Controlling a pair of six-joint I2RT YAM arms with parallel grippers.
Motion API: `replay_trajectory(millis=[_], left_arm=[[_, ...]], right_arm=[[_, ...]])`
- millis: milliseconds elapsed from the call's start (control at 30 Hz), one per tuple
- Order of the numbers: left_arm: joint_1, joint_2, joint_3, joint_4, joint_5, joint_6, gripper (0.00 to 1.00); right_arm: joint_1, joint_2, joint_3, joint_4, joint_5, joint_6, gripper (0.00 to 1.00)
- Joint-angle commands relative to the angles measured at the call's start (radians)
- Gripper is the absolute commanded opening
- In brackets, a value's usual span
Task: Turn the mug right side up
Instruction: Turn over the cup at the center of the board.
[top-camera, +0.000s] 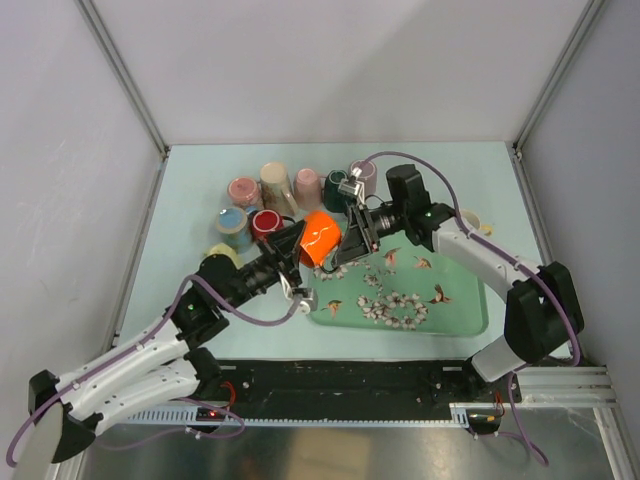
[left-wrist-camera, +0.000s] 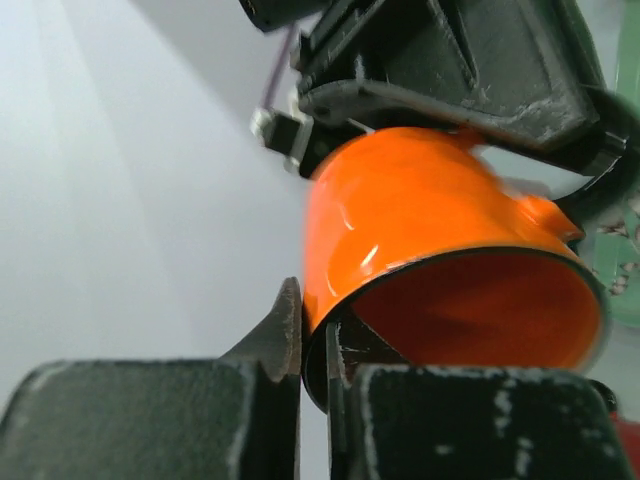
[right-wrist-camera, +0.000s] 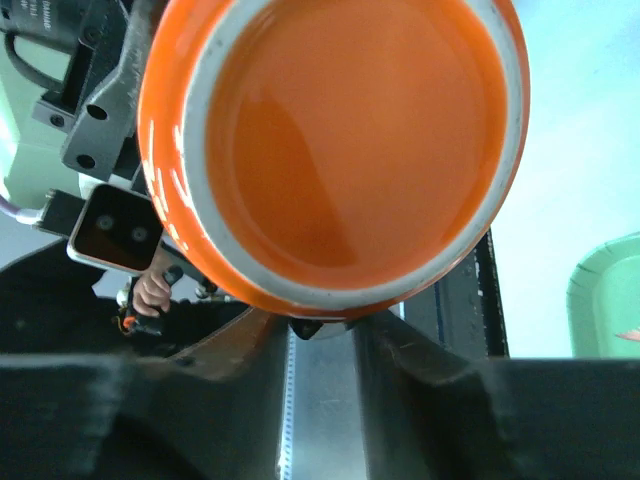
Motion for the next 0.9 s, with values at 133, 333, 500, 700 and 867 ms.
replay_trajectory(millis=[133, 333, 500, 700, 867], left_arm=[[0.006, 0.010, 0.086, -0.184, -0.154, -0.288, 0.00], [0.005, 0.074, 0.230, -0.574, -0.193, -0.623, 0.00], [0.007, 0.277, 0.400, -0.956, -0.137, -0.792, 0.00], [0.021, 0.471, 0.562, -1.084, -0.043, -1.019, 0.00], [0.027, 0.556, 0.631, -1.090, -0.011, -1.136, 0.00]], right_arm=[[-0.102, -0.091, 0.010, 0.079, 0.106, -0.136, 0.59], [-0.193, -0.211, 0.034, -0.174, 0.332, -0.537, 0.63], [-0.047, -0.364, 0.004, -0.486, 0.613, -1.200, 0.68], [0.190, -0.544, -0.161, -0.490, 0.850, -1.464, 0.68], [0.323, -0.514, -0.180, -0.434, 0.936, -1.408, 0.64]])
